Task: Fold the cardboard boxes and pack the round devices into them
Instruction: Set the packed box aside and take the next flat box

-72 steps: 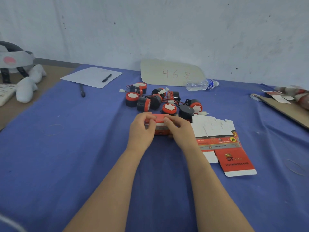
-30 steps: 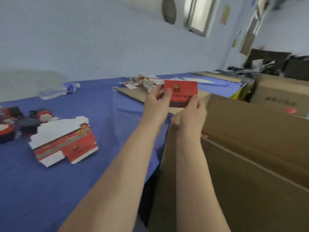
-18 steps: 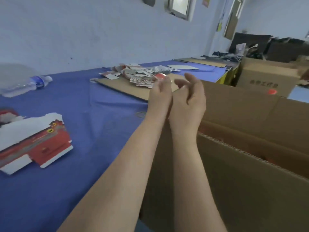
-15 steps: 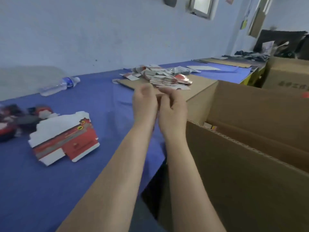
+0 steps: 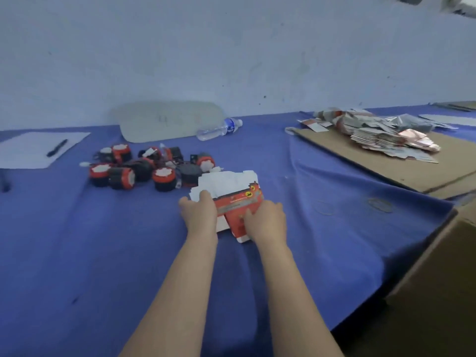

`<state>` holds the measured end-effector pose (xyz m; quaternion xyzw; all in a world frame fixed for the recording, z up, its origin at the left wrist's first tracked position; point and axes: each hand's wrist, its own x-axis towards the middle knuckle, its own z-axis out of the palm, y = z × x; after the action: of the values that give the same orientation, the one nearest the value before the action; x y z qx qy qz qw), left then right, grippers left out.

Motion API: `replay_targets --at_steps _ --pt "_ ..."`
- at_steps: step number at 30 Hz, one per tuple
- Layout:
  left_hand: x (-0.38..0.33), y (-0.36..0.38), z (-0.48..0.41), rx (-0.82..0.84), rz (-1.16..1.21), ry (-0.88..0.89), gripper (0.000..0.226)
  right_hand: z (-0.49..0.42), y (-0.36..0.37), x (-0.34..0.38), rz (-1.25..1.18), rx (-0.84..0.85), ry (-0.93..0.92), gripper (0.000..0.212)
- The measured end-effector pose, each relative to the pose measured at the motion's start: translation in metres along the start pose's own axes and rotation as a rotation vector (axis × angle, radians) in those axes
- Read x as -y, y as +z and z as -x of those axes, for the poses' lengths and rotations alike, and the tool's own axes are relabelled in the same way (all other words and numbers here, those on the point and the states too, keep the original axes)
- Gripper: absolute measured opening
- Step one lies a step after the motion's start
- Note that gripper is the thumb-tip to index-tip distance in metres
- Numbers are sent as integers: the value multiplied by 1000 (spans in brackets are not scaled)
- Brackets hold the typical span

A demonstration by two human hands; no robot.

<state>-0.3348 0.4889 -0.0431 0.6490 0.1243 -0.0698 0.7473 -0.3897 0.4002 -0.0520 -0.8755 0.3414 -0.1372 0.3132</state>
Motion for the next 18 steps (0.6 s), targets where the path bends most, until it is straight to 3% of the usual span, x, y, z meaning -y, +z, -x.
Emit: replay_targets --at_steps 5,7,10,13,16,18 --pt "-9 1 3 6 86 78 49 2 -6 18 93 -82 65 36" --pt "-21 -4 4 -56 210 152 41 6 -8 31 89 -212 -21 40" --pt "-43 -23 -4 -150 308 341 18 6 -3 56 -144 -328 -248 40" --pt "-56 -48 -20 -229 222 488 12 10 18 91 -460 -208 -420 34" --pt "-58 -81 -35 -304 175 513 30 18 50 124 -649 -120 -512 38" --pt "-56 -106 -46 -351 127 521 27 25 74 136 -720 -76 -536 39"
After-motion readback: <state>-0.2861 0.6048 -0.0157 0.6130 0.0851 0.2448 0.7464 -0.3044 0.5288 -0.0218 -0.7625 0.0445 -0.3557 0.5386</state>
